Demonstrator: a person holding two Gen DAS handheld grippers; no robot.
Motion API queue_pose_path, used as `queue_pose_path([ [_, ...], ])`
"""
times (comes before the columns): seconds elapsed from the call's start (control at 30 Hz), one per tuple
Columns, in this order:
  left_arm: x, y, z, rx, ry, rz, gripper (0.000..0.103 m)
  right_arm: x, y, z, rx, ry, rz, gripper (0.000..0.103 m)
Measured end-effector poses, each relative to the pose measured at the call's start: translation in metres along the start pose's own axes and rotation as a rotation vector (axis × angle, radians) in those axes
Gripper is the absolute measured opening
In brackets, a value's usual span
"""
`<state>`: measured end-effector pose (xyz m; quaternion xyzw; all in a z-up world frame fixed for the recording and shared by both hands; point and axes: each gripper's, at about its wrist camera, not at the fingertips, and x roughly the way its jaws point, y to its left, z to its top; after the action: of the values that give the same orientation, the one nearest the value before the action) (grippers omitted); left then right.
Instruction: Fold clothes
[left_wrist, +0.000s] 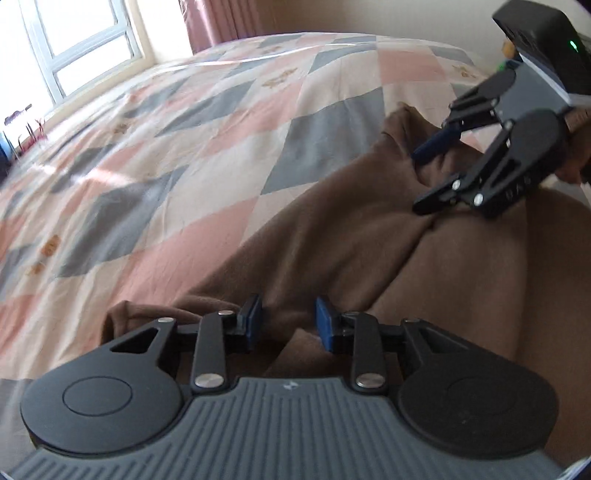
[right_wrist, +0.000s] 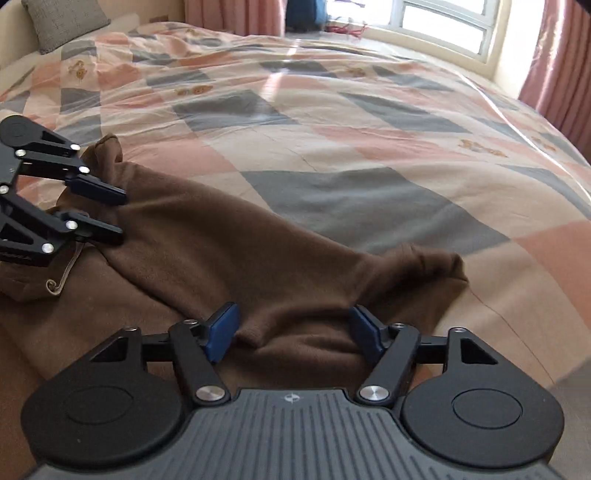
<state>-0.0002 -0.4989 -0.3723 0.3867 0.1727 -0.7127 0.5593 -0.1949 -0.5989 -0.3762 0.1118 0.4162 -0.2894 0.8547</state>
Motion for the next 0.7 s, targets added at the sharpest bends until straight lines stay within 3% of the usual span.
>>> queue_pose_path([
  [0.2, -0.016, 0.043, 0.042, -0.111, -0.112, 0.082, 0.039, -0.016, -0.001, 0.048, -0.006, -0.183, -0.021, 0.077],
  [0.23, -0.009, 0.048, 0.042, -0.131, -0.093, 0.088, 0.039, -0.009, -0.005, 0.056, 0.016, -0.188, -0.003, 0.077],
  [0.33, 0.013, 0.063, 0.04, -0.189, -0.03, 0.109, 0.039, 0.021, -0.015, 0.061, 0.078, -0.084, 0.035, 0.078],
  [0.43, 0.017, 0.058, 0.003, -0.204, 0.045, 0.129, 0.04, 0.027, -0.021, 0.033, 0.091, -0.011, 0.025, 0.08],
  [0.53, 0.006, 0.053, -0.035, -0.247, 0.043, 0.123, 0.04, 0.013, -0.024, -0.012, 0.08, -0.039, 0.052, 0.081],
  [0.63, 0.0, 0.051, -0.041, -0.259, 0.031, 0.137, 0.04, -0.001, -0.024, -0.029, 0.08, -0.084, 0.053, 0.082],
  [0.7, -0.008, 0.05, -0.034, -0.275, 0.013, 0.148, 0.039, -0.008, -0.024, -0.021, 0.09, -0.086, 0.025, 0.082],
])
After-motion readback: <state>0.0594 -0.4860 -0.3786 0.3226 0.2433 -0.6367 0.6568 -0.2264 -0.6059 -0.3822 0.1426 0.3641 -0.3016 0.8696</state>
